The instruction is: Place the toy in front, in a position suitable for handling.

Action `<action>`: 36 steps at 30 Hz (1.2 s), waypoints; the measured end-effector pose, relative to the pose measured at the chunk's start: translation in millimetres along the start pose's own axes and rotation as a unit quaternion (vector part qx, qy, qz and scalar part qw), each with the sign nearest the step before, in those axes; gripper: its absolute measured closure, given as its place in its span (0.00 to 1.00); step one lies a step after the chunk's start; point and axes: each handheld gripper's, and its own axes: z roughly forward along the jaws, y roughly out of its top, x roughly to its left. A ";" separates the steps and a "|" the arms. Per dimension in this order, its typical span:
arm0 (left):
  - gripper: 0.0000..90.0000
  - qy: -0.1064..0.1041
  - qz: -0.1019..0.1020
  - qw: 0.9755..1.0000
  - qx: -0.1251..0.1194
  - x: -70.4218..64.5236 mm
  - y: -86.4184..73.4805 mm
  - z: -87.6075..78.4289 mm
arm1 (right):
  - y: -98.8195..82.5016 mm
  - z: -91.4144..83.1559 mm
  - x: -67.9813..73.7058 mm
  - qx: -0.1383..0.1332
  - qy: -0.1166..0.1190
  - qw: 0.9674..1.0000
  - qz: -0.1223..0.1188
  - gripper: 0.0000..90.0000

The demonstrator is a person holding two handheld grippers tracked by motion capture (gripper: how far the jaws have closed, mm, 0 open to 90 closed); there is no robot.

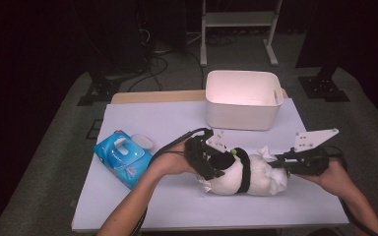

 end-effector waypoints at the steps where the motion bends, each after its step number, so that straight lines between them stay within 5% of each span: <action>1: 0.25 -0.001 0.001 1.000 -0.001 -0.4 -0.4 -0.1 | -5.4 -2.9 -1.5 -0.001 -0.001 1.000 0.007 0.89; 7: 0.26 -0.001 0.003 1.000 -0.001 -2.7 -0.2 1.0 | -22.4 -13.1 -1.1 0.005 -0.011 1.000 0.025 0.89; 17: 0.26 0.000 -0.007 1.000 -0.001 3.1 -2.0 2.2 | 6.4 4.9 10.4 -0.007 0.006 1.000 -0.016 0.89; 27: 0.26 0.001 -0.013 1.000 -0.007 5.2 -0.1 3.9 | -21.8 -17.4 5.4 -0.009 -0.004 1.000 0.020 0.89; 36: 0.26 0.003 -0.009 1.000 -0.002 3.9 2.3 4.5 | 19.1 11.8 11.5 -0.006 0.025 0.999 -0.029 0.89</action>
